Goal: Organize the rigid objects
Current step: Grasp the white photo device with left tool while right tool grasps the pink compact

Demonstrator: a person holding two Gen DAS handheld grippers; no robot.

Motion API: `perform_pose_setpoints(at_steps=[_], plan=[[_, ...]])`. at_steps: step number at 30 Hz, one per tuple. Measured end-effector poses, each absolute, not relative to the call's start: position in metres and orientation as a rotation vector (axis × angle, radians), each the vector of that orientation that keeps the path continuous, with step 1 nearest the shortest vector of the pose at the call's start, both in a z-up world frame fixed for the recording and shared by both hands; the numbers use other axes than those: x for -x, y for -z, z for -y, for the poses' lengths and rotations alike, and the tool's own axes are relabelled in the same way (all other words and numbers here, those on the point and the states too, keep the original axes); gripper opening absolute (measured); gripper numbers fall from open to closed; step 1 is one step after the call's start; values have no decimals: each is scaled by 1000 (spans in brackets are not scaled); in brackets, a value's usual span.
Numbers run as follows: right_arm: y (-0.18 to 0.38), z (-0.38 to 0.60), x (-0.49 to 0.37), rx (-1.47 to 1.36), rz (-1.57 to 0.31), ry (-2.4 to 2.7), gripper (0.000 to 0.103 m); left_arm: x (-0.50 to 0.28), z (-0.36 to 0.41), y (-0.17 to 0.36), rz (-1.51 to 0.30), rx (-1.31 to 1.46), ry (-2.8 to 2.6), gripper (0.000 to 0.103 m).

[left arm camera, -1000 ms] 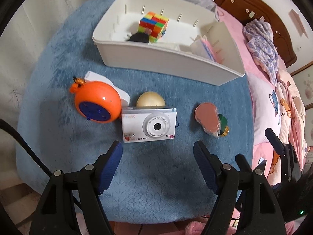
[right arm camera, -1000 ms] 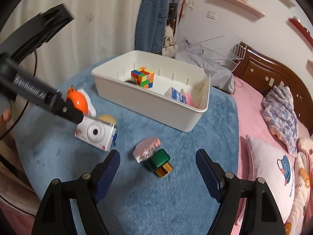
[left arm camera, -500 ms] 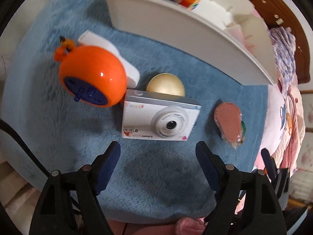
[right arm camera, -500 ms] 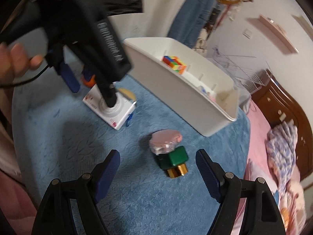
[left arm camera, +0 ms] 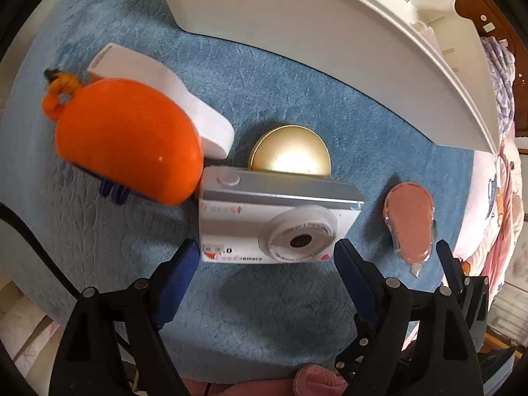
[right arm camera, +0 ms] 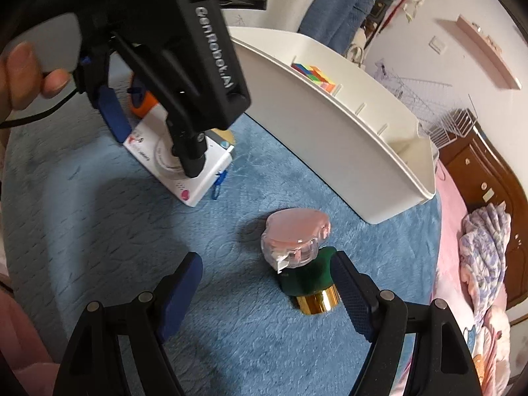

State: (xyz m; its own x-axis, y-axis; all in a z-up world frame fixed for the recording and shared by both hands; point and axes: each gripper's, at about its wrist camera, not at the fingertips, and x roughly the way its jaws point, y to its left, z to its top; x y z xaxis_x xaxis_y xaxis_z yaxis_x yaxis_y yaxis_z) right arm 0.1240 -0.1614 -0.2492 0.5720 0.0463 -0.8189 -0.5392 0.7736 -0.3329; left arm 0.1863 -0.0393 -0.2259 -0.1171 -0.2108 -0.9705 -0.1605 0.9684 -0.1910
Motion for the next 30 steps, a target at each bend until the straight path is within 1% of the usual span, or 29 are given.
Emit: perform_pose_setpoints(at_steps=[9, 18, 30], plan=[[255, 160, -138, 602, -902, -357, 82, -197, 57, 237, -1745, 238, 45, 96], [260, 159, -154, 599, -904, -348, 83, -214, 70, 253, -1789, 175, 12, 96], [263, 158, -162, 593, -912, -366, 83, -228, 75, 256, -1811, 149, -21, 95]])
